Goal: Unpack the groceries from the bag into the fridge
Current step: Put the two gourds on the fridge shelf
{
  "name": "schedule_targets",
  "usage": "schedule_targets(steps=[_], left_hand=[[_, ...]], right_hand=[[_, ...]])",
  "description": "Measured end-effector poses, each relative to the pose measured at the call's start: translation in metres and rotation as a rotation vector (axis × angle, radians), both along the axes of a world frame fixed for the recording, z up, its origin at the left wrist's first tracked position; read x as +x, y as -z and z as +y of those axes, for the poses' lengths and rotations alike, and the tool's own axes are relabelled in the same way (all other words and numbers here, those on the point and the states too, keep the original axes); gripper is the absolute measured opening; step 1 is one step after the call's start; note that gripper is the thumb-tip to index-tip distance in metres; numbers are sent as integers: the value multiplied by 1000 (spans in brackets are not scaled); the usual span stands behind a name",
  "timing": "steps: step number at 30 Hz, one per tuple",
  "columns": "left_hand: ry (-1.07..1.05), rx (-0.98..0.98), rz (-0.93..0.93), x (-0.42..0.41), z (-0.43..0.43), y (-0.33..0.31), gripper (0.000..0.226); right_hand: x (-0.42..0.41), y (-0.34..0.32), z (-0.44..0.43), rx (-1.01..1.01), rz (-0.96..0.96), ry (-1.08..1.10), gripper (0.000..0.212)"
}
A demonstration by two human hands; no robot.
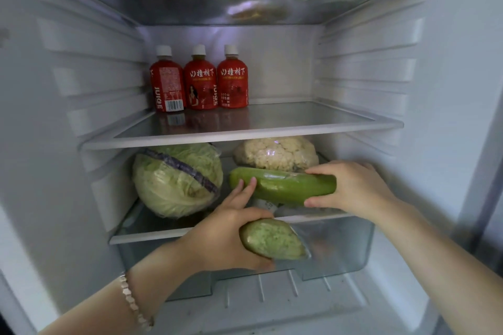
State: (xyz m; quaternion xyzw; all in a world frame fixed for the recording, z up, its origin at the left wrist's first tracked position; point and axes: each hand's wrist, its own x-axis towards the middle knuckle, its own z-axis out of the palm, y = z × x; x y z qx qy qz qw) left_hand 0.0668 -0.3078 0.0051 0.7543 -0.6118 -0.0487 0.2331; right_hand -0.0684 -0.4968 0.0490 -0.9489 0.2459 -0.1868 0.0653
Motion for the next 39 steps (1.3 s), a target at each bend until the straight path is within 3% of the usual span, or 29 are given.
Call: schedule_targets(steps=[3,6,8,10,13,15,18,23,26,29,34,39], left_hand=[[-20,-3,1,-3,-4,-3,71],[-84,-79,13,-4,3,-3,72],[-172,-196,-31,-6,12,-2,73],[-239,-350,-84,-8,19,-3,71],[-253,-443,-103,-5,26,-8,69],[-177,-473,-233,-1,29,-10,64],[-140,-519,-556,5,32,-7,64],[-356,-383,-888,23,32,-12,83],[-511,-201,-996,42,37,-16,82],[-565,-206,-1032,53,47,-13,77],[-620,-271,-1023,52,47,-10,89],[-632,-308,-1022,56,44,-7,98]], right_hand=[[1,-3,-3,59,-8,10,70],[6,3,2,-10,25,45,68],[7,4,13,-42,-141,29,61],[4,-2,35,159,-357,-104,57],[0,-6,78,529,-242,-437,66],[4,5,92,488,-238,-547,64],[11,23,93,442,-386,-519,61],[22,43,81,281,-683,-315,52],[39,41,72,122,-846,-251,47],[62,38,74,75,-944,-220,43],[111,37,79,-38,-728,-240,47],[145,17,91,-102,-259,-83,61]])
